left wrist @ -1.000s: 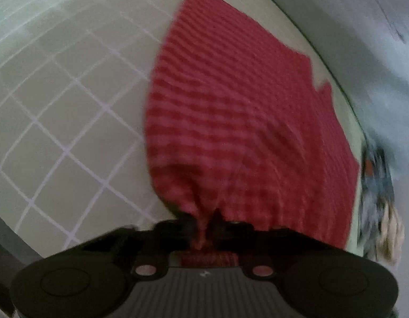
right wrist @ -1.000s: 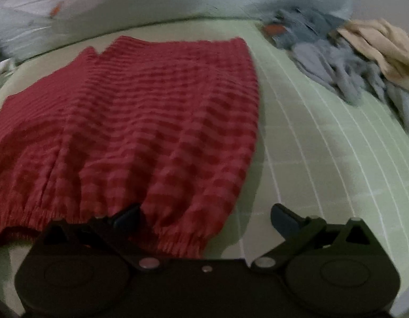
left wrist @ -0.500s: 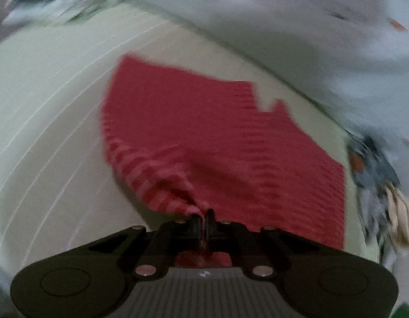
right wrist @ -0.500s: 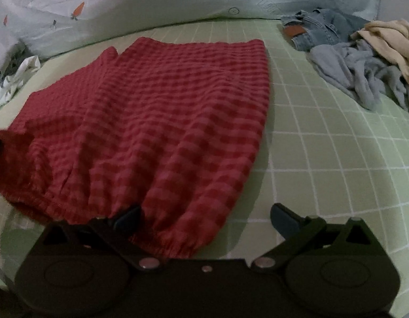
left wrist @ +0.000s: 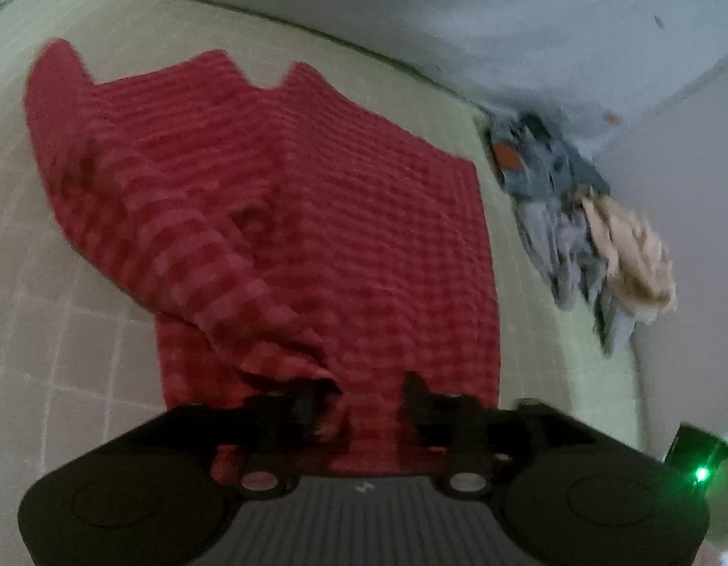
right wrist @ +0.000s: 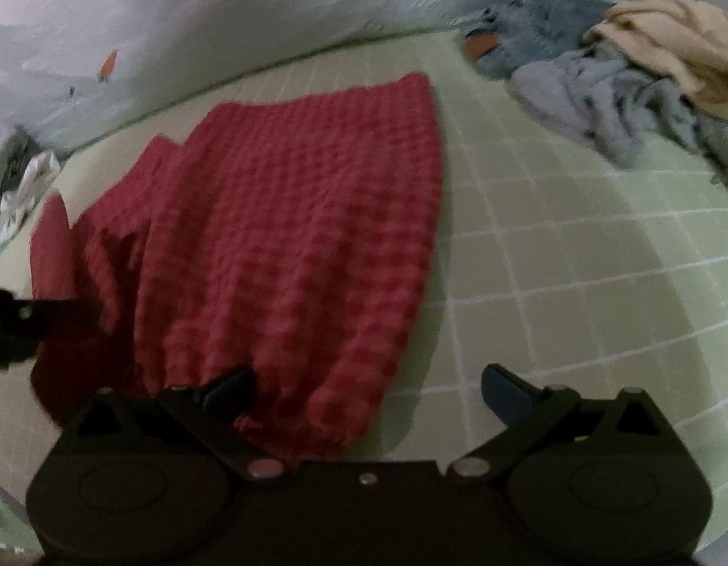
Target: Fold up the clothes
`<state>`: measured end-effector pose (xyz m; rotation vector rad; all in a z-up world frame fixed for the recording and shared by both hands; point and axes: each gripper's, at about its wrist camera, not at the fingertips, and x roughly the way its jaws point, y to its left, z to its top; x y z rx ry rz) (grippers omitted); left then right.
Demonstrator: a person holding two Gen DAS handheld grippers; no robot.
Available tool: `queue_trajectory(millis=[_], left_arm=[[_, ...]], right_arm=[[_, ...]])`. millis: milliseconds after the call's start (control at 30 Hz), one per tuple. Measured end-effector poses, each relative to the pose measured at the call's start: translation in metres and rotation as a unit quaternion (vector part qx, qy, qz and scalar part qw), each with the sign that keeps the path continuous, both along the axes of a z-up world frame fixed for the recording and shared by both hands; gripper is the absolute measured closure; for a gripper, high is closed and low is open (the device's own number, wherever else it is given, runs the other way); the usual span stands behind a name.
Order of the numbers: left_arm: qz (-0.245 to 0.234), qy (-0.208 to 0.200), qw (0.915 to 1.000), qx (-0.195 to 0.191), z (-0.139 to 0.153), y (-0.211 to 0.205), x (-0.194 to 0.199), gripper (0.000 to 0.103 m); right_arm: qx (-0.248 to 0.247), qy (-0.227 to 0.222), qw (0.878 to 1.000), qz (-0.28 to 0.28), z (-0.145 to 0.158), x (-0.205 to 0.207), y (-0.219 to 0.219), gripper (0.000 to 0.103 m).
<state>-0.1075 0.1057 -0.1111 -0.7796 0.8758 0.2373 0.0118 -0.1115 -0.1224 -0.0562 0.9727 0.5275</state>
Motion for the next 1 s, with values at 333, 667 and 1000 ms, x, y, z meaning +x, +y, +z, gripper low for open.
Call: queue_trajectory(millis=[333, 667, 1000], left_arm=[[0.123, -0.053, 0.9881, -0.077, 0.005, 0.041, -0.056, 0.038], [0.186, -0.018, 0.9794, -0.077, -0.003, 0.063, -0.096, 0.037], [0.198, -0.013, 0.9778, -0.066, 0.0, 0.063, -0.102, 0.037]], right_arm=[[0.075, -0.021, 0.997, 0.002, 0.041, 0.006, 0.021, 0.005], [0.19, 0.154, 0.96, 0.137, 0.027, -0.008, 0.087, 0.034], [0.216, 0.185, 0.942, 0.178, 0.029, -0.014, 0.111, 0.101]])
